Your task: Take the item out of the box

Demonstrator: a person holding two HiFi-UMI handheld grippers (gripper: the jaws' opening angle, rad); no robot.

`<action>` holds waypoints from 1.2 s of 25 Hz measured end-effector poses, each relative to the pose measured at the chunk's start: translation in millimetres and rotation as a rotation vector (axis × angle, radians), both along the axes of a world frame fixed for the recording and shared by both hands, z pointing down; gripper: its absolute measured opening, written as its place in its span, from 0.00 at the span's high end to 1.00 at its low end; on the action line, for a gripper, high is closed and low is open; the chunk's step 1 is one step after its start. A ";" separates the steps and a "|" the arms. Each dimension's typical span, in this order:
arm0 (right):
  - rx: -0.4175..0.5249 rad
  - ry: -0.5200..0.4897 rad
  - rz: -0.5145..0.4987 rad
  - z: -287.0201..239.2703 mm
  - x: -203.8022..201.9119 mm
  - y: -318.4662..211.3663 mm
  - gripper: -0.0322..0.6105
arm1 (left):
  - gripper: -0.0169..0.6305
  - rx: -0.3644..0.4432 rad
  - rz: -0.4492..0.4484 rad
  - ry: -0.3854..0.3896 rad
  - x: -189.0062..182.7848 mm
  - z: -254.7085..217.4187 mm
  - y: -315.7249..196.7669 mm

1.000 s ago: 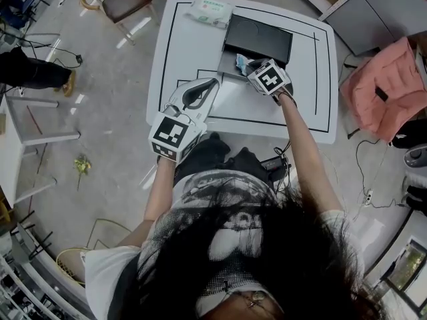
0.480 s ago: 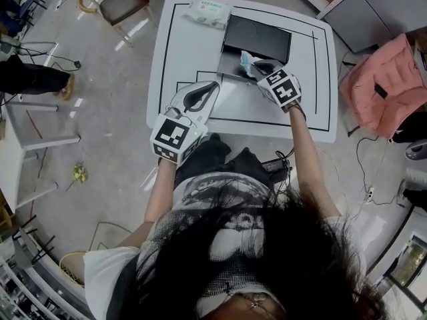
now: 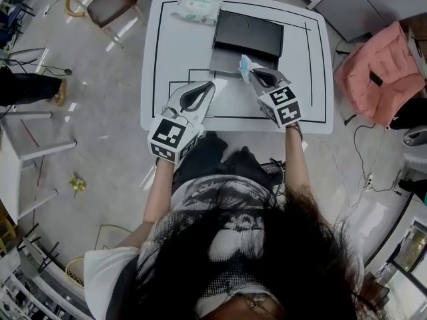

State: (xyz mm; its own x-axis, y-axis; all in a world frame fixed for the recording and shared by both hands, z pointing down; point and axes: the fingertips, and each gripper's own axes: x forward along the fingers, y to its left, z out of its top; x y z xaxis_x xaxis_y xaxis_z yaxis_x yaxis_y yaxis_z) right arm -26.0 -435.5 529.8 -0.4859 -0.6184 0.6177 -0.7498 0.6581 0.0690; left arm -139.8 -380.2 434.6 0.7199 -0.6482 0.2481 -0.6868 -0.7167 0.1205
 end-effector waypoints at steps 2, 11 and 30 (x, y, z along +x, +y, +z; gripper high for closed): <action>0.001 -0.018 0.014 -3.8 0.3 8.6 0.93 | 0.97 -0.005 -0.003 0.002 0.8 2.5 0.4; 0.007 -0.067 0.033 -14.8 8.3 48.6 0.93 | 0.97 -0.005 0.009 -0.005 17.6 3.5 13.2; 0.067 -0.133 0.039 -45.3 62.7 198.0 0.93 | 0.97 0.051 0.023 -0.043 84.5 -22.5 144.2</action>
